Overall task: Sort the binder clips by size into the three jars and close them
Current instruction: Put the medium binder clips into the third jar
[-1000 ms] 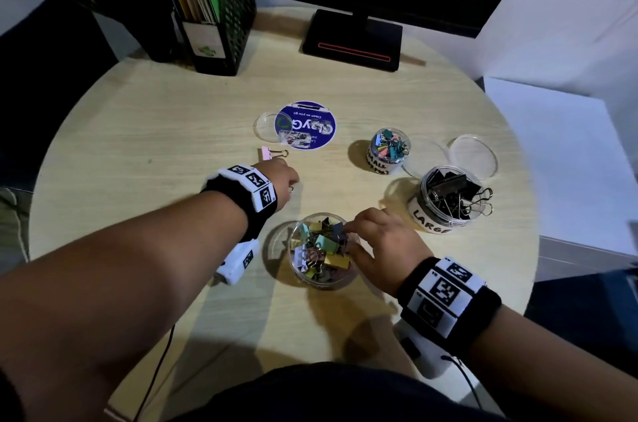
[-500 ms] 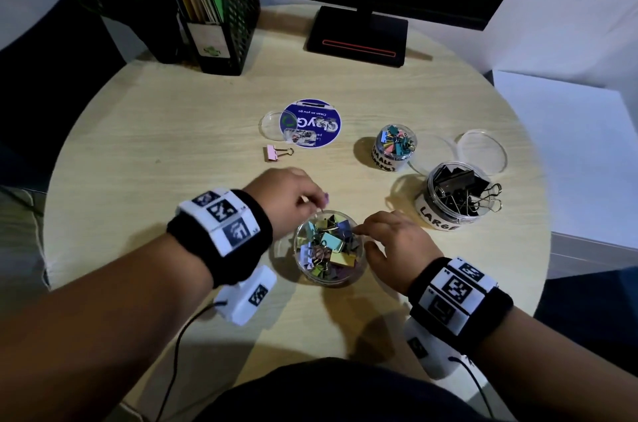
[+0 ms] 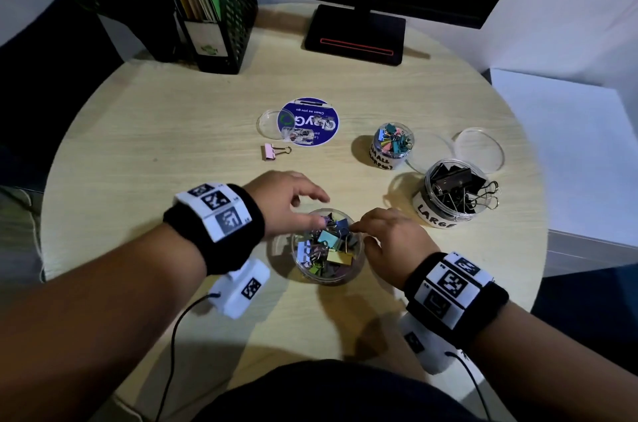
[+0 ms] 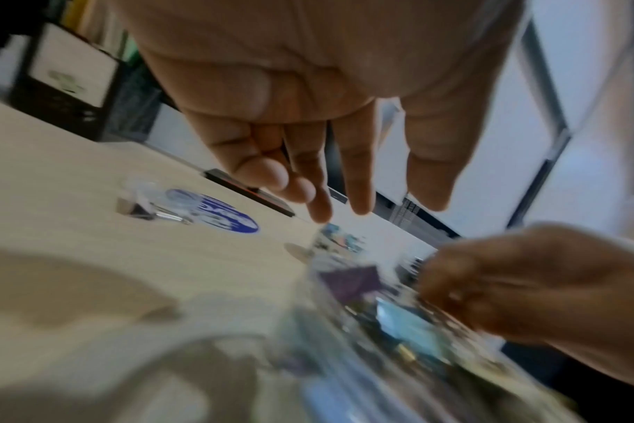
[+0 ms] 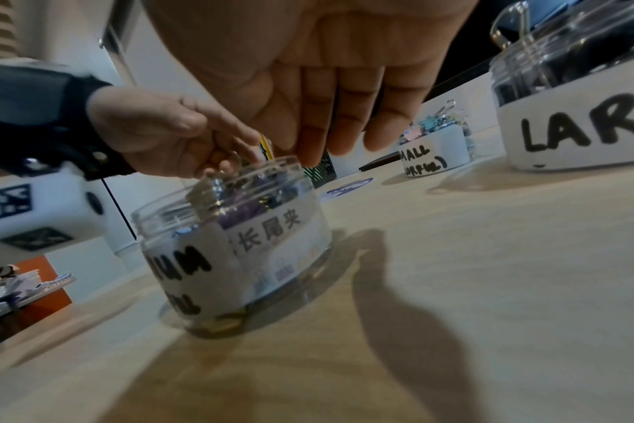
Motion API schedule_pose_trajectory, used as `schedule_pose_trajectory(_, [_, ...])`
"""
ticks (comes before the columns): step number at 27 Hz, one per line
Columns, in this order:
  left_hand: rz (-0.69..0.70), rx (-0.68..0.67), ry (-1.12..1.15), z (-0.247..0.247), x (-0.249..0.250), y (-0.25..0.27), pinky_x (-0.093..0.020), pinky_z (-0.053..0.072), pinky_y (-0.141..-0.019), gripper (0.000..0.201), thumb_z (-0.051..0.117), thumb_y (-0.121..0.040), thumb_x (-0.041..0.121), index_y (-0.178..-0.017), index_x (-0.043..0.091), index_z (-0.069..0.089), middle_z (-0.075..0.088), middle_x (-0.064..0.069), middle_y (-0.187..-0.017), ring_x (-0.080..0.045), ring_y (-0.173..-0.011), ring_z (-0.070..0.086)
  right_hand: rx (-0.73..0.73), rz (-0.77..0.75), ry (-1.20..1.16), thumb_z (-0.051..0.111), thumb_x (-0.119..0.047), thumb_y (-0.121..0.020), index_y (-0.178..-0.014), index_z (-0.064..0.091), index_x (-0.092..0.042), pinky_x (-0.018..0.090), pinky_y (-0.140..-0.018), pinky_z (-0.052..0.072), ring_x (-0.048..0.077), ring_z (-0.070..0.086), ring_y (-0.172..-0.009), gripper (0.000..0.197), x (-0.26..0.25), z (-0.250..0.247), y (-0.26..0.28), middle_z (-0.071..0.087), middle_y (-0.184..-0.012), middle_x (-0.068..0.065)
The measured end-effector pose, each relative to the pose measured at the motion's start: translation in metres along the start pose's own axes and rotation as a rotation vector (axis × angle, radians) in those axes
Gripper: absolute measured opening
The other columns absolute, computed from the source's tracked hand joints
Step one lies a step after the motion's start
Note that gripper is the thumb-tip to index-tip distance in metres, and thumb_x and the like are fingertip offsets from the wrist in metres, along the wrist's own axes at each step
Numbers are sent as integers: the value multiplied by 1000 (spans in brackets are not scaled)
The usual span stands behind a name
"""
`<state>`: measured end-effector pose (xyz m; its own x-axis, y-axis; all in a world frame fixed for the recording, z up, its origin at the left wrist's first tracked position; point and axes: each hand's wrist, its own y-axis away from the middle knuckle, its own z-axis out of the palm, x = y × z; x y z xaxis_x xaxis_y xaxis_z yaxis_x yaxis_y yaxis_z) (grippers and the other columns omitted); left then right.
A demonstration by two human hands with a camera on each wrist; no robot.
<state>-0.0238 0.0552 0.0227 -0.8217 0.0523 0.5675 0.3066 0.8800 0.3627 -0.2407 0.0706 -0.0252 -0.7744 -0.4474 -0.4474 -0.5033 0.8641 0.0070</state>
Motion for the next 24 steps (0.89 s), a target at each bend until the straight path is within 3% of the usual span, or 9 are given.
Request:
schedule_pose_trajectory(3, [-106,87,-147,-13,-20,-26,-29,41,-92,40,61,-85,43,-124,34,55,51,6,-128,-11,-106,52,-33,5,6,48,-11,-69,-95,74,-14,36,-74,52,31,64,-84,37,-3,-3,0,71,-93,8])
schedule_pose_trajectory(5, [-200,96,-304,-20,-39,-45,-32,35,-102,49,59,-88,40,-134,29,46,43,0,-139,-18,-121,46,-42,-4,18,48,-11,-68,-95,74,-14,35,-74,52,31,64,-84,38,-2,-4,-1,71,-93,7])
schedule_pose_trajectory(8, [-244,80,-458,-26,-60,-66,-32,33,-107,60,60,-86,36,-140,25,39,38,-5,-144,-26,-129,40,-39,7,19,46,-11,-68,-95,74,-15,35,-73,52,29,64,-83,39,-2,-5,-2,71,-93,5])
schedule_pose_trajectory(11, [-261,22,-537,-27,-68,-80,-32,35,-106,62,59,-87,33,-143,21,34,33,-6,-148,-28,-131,39,-1,-16,19,37,-16,-69,-89,74,-16,34,-64,54,27,65,-74,42,-2,-3,0,71,-86,2])
schedule_pose_trajectory(13, [-293,-20,-584,-25,-70,-84,-32,35,-106,60,56,-88,33,-143,19,35,31,-7,-150,-26,-133,37,-17,-21,0,32,-17,-70,-90,74,-16,35,-64,56,28,66,-74,47,-1,-1,2,71,-87,3])
schedule_pose_trajectory(16, [-328,-46,-611,-19,-72,-89,-32,37,-103,54,56,-87,32,-138,16,43,37,-8,-145,-26,-130,41,-58,10,11,40,-7,-69,-98,73,-15,37,-70,54,31,65,-82,44,-1,-2,2,70,-95,5])
schedule_pose_trajectory(19, [-346,-64,-598,-20,-67,-88,-30,44,-90,40,56,-86,19,-126,16,55,52,-11,-131,-29,-113,54,-62,9,26,47,-4,-64,-95,74,-16,34,-65,55,30,66,-76,42,-1,-3,3,71,-90,4])
schedule_pose_trajectory(22, [-329,-173,-681,-17,-58,-82,-26,40,-78,18,52,-90,12,-105,14,63,59,-15,-122,-28,-97,58,-94,19,7,42,-6,-70,-103,72,-15,35,-75,52,31,64,-86,45,-3,-4,3,69,-99,5])
schedule_pose_trajectory(24, [-336,-237,-715,-10,-57,-75,-27,40,-81,25,51,-92,14,-112,6,63,57,-15,-123,-28,-106,58,-102,28,6,39,-8,-73,-107,70,-15,36,-80,50,31,62,-93,47,-3,-5,4,68,-104,6])
